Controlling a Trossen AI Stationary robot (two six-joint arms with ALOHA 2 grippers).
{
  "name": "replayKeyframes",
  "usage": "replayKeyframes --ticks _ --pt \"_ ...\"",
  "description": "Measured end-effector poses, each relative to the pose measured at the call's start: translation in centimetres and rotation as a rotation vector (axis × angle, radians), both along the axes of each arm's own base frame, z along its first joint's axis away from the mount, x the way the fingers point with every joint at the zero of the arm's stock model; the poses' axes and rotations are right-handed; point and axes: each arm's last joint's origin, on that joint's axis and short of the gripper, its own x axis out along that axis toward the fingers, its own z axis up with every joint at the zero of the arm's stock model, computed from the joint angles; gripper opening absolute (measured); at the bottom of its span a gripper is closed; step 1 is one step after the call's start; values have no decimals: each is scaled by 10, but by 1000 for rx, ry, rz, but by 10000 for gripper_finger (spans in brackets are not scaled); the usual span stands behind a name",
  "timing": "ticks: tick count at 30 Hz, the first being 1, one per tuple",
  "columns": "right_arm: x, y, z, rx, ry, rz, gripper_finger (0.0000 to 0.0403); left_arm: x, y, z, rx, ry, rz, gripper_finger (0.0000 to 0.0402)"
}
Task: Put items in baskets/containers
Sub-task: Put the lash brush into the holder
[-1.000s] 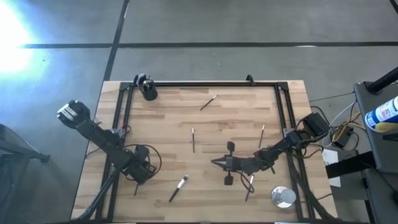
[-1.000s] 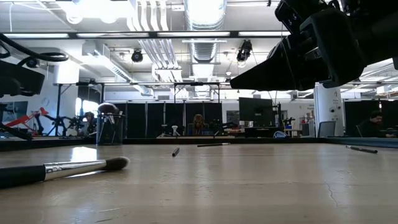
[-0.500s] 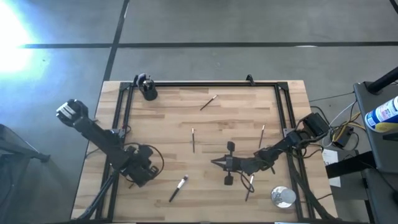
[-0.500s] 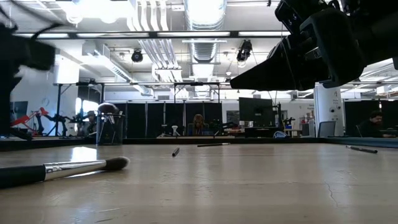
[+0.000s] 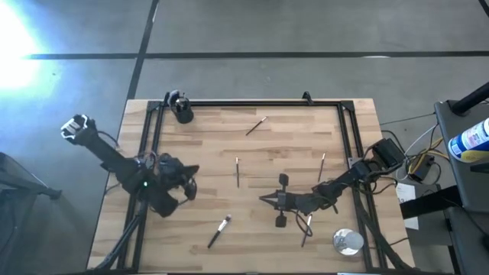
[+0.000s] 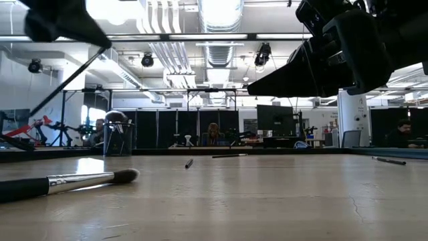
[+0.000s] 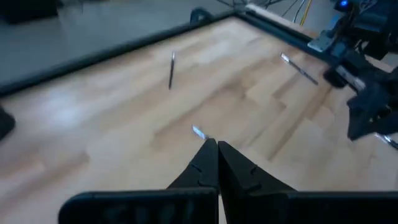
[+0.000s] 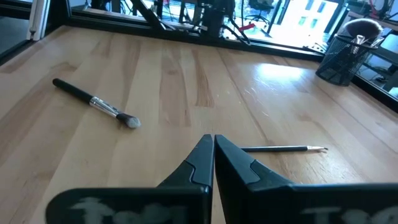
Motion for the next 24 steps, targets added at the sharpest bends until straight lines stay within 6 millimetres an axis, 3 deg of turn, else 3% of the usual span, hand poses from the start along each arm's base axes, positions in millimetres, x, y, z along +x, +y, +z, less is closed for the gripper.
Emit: replayKeyframes --ticks 7,13,18,24 --pt "0 0 0 -9 -3 1 8 26 39 23 82 34 -90 0" --pt "0 0 1 -15 -3 3 8 49 102 31 197 19 -106 0" --pt "1 0 2 -27 -11 7 8 41 167 42 327 -5 109 0" --pt "1 0 2 -32 -17 9 8 8 232 55 406 -89 369 0"
